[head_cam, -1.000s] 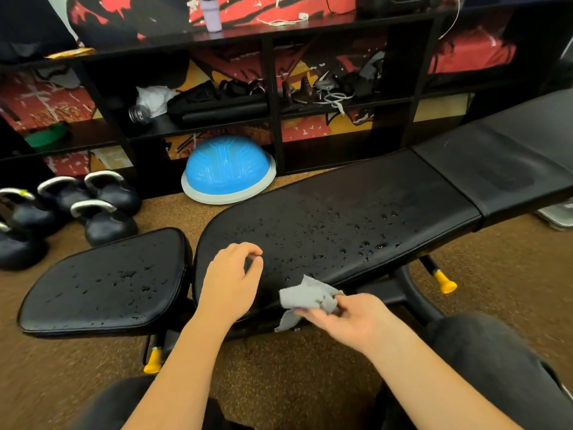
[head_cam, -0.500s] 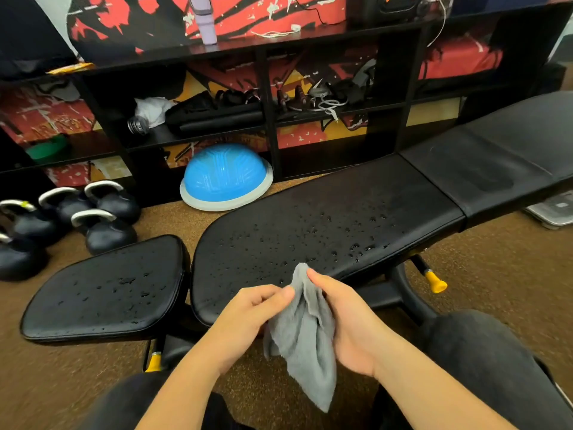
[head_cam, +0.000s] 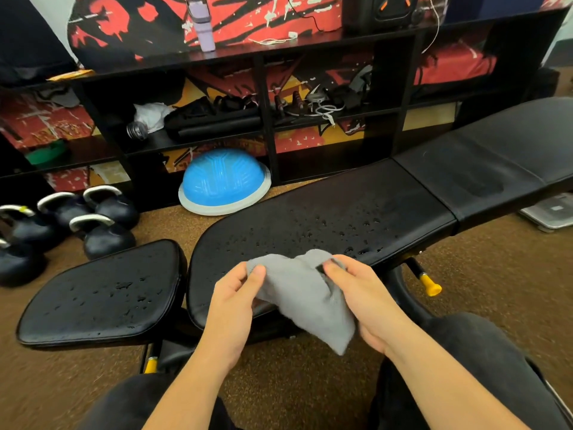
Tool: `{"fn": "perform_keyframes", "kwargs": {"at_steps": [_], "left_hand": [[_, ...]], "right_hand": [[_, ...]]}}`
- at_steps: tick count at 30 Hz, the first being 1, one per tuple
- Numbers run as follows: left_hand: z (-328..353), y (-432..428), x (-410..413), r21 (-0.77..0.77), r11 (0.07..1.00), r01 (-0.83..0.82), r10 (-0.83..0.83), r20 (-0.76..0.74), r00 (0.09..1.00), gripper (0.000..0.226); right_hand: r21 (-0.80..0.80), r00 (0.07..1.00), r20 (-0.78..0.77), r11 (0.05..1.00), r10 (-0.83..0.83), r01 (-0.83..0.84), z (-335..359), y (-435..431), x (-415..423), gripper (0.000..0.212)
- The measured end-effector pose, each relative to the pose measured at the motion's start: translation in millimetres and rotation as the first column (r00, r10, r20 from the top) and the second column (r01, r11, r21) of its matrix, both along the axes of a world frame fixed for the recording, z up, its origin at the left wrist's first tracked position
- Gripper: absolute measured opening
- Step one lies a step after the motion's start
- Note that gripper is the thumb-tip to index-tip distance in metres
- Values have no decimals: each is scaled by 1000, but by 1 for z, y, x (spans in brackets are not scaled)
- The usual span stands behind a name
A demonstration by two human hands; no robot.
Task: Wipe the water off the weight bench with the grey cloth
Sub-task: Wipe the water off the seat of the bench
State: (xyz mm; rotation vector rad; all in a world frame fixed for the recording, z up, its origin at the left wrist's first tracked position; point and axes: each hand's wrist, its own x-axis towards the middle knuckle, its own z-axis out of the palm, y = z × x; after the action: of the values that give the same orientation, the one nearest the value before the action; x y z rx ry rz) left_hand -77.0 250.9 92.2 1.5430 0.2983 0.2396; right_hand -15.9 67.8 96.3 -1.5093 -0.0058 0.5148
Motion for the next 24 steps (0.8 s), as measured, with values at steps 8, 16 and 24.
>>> {"fn": "perform_keyframes", "kwargs": {"at_steps": [8,16,24], "left_hand": [[22,23,1,-391,916,-88,106,25,994,34],[15,33,4,-282,958,-50,-3,-186,983,29],[6,25,-7,218,825,522,-527,-39,849,66]], "right_hand": [[171,969,198,978,-150,116,21,-26,13,29],[263,997,-47,962,-60,70,32,-32,13,34],[170,962,-197,973,187,-155,40,-15,4,34]]}}
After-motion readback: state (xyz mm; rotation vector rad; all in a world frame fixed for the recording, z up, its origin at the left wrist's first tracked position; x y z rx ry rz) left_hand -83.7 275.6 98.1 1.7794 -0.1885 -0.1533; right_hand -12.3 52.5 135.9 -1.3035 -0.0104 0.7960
